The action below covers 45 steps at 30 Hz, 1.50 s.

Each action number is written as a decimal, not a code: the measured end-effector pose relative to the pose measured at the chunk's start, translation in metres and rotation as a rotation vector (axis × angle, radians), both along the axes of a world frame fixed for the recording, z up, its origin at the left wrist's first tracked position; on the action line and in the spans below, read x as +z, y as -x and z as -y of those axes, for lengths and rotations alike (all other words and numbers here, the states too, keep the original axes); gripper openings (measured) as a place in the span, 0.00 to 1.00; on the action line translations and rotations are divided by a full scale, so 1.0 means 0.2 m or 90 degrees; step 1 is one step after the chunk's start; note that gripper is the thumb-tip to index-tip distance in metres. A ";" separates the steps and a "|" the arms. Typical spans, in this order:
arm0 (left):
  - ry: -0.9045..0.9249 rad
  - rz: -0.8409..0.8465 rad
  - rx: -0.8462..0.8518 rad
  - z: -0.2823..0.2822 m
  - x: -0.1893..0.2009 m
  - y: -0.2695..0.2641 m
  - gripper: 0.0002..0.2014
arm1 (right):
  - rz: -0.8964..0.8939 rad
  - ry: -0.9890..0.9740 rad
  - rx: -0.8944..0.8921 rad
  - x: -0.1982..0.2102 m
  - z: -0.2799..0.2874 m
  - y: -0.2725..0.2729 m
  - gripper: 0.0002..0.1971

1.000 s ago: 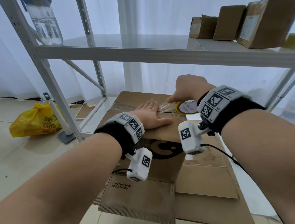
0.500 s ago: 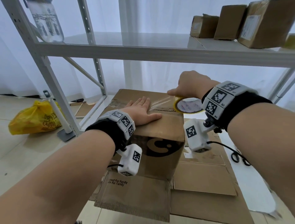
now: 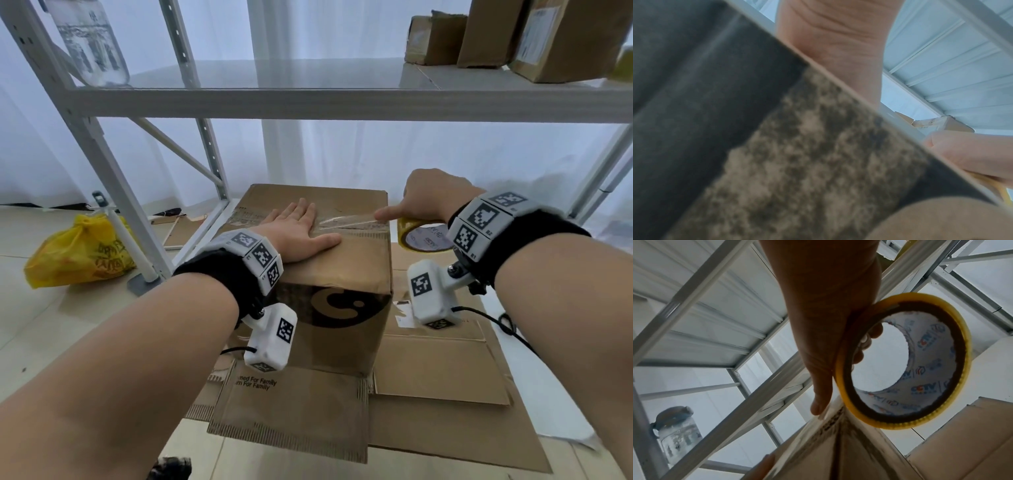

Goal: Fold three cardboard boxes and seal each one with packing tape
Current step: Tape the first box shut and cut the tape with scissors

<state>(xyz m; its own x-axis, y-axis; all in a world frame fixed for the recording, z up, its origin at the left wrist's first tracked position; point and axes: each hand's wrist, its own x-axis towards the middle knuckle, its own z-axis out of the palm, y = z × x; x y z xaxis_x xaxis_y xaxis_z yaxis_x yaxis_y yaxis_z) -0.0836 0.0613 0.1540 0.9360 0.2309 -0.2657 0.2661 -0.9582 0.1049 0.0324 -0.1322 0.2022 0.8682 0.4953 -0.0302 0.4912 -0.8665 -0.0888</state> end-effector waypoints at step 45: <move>0.027 -0.013 -0.071 0.31 0.04 -0.11 0.50 | -0.036 -0.095 0.041 0.04 -0.06 -0.10 0.29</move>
